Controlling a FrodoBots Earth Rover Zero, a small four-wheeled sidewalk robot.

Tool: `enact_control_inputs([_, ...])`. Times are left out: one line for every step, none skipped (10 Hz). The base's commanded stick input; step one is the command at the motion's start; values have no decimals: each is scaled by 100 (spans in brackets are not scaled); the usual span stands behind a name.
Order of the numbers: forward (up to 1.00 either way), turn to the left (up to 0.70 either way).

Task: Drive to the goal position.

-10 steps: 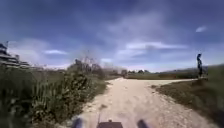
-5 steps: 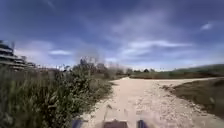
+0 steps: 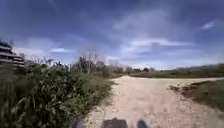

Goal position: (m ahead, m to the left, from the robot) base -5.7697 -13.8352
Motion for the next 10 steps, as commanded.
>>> enact_control_inputs([100,-40])
enact_control_inputs([100,-40])
enact_control_inputs([100,-40])
enact_control_inputs([100,-40])
enact_control_inputs([100,-40])
enact_control_inputs([100,-40])
enact_control_inputs([100,-40])
enact_control_inputs([100,-40])
enact_control_inputs([100,-40])
enact_control_inputs([100,-27])
